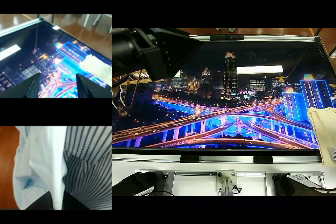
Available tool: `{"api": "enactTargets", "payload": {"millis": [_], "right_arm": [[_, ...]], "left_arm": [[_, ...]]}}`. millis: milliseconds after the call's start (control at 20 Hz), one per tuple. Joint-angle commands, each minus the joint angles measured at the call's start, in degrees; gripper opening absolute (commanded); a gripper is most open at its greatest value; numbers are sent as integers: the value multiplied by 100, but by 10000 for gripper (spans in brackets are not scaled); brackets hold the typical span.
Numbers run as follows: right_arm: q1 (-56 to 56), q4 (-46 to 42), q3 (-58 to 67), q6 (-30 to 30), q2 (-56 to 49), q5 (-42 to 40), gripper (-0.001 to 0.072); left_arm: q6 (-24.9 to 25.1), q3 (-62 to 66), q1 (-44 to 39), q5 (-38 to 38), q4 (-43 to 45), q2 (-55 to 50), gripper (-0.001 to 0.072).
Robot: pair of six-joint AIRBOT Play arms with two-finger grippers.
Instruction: Fold the shirts.
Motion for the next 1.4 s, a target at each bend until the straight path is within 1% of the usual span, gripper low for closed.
{"api": "enactTargets", "payload": {"millis": [0,250,300,350,400,550,650,700,800,900,950,1050,1200,1250,1350], "right_arm": [[-262,358,-4,-90,-35,85,54],[-258,455,-4,-90,-33,-87,69],[-258,455,-4,-90,-33,-129,200],[-258,459,-4,-87,-33,-166,433],[-258,463,-4,-85,-28,-149,525],[-258,756,-4,-87,74,96,525],[-245,800,-4,-90,192,498,524],[-247,844,-4,-87,247,787,524],[-247,1204,-4,-107,328,1451,525],[-247,1628,-4,-334,374,2225,535],[-245,1740,-4,-415,391,2599,610],[-245,1864,-9,-457,437,3305,610],[-243,2256,-11,-518,568,3801,609],[-155,2253,-11,-535,579,4004,610],[162,2232,-101,-603,645,4100,609]], "left_arm": [[-48,-2,-37,-15,-26,2,535],[-52,-2,-140,-122,-26,2,535],[-94,-2,-138,-122,-26,2,535],[-90,-2,-140,-120,-24,2,534],[-87,-2,-140,-116,-24,0,535],[-85,-2,-138,-114,46,-9,534],[-85,-15,-136,-111,256,-35,535],[-87,-17,-136,-116,393,-63,534],[-90,-24,-136,-109,623,-166,534],[-87,-28,-111,-107,654,-308,535],[-87,-31,-94,-98,656,-382,535],[-87,-28,-44,-94,667,-553,535],[-90,-28,96,-94,669,-772,535],[-90,-28,149,-94,669,-817,535],[-90,-28,293,-96,667,-885,535]]}}
